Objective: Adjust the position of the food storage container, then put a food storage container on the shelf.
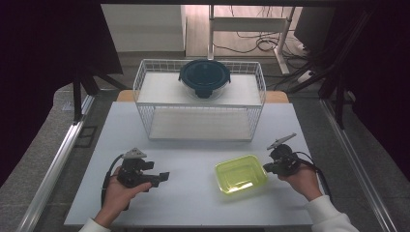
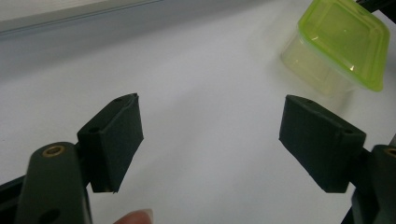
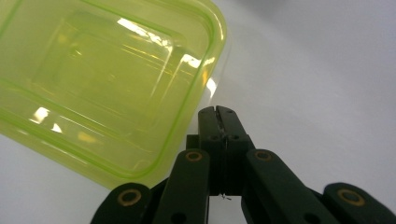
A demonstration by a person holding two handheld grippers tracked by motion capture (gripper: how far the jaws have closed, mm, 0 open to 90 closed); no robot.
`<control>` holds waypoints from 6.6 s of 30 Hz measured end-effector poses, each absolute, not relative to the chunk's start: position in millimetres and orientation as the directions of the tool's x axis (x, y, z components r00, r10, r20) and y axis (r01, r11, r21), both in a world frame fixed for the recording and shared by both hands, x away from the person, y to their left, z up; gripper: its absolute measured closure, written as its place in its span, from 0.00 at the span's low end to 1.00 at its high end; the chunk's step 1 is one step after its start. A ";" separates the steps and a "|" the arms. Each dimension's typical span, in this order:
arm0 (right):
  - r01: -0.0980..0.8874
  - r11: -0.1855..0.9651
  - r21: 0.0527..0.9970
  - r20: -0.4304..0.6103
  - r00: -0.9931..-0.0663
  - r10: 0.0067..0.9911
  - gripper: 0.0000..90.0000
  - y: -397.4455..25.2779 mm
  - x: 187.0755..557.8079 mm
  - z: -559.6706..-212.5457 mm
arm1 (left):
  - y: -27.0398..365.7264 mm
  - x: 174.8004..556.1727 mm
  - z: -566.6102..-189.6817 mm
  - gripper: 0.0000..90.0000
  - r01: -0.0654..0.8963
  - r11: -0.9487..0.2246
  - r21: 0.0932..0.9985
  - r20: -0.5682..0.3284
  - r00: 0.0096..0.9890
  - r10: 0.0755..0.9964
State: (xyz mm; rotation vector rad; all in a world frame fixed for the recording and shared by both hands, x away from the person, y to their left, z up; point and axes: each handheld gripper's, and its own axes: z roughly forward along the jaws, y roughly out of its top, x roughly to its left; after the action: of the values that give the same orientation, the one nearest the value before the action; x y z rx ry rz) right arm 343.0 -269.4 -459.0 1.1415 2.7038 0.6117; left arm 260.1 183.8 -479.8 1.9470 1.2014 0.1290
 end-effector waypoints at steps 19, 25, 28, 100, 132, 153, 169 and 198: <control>0.633 0.658 0.407 0.051 -0.735 0.676 0.98 -244.4 328.5 -470.4 | 183.3 259.9 -480.6 0.23 0.700 -0.201 0.685 -0.321 0.538 0.780; 0.624 0.665 0.410 0.096 -0.754 0.649 0.98 -230.2 322.0 -475.5 | 182.0 260.0 -481.8 0.23 0.703 -0.207 0.681 -0.320 0.539 0.779; 0.618 0.676 0.402 0.089 -0.761 0.643 0.98 -223.9 319.9 -478.7 | 181.2 260.0 -482.4 0.23 0.706 -0.208 0.677 -0.323 0.539 0.778; 0.704 0.362 0.611 0.359 -0.654 0.666 0.42 -198.2 302.6 -479.5 | 154.6 263.4 -499.6 0.27 0.792 -0.110 0.600 -0.506 0.483 0.714; 0.806 0.258 0.533 0.538 -0.558 0.631 0.78 -189.1 299.8 -496.1 | 148.9 272.9 -519.2 0.77 0.890 0.009 0.456 -0.701 0.353 0.620; 0.746 0.233 0.624 0.510 -0.615 0.602 0.86 -202.1 292.9 -471.6 | 147.8 263.7 -499.9 0.88 0.835 -0.010 0.550 -0.671 0.448 0.591; 0.643 0.283 0.711 0.394 -0.698 0.598 0.86 -198.6 286.9 -441.7 | 150.5 261.7 -464.9 0.87 0.759 -0.027 0.650 -0.598 0.533 0.598; 0.507 0.269 0.819 0.289 -0.769 0.570 0.87 -198.5 306.1 -369.4 | 152.8 278.9 -383.3 0.87 0.635 -0.040 0.772 -0.483 0.626 0.612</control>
State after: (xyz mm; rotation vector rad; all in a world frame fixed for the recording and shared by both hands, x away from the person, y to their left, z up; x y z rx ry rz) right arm 306.1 -198.5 -369.4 1.0421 2.4521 1.5433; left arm 278.9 152.8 -383.3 1.7132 1.0263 -0.0254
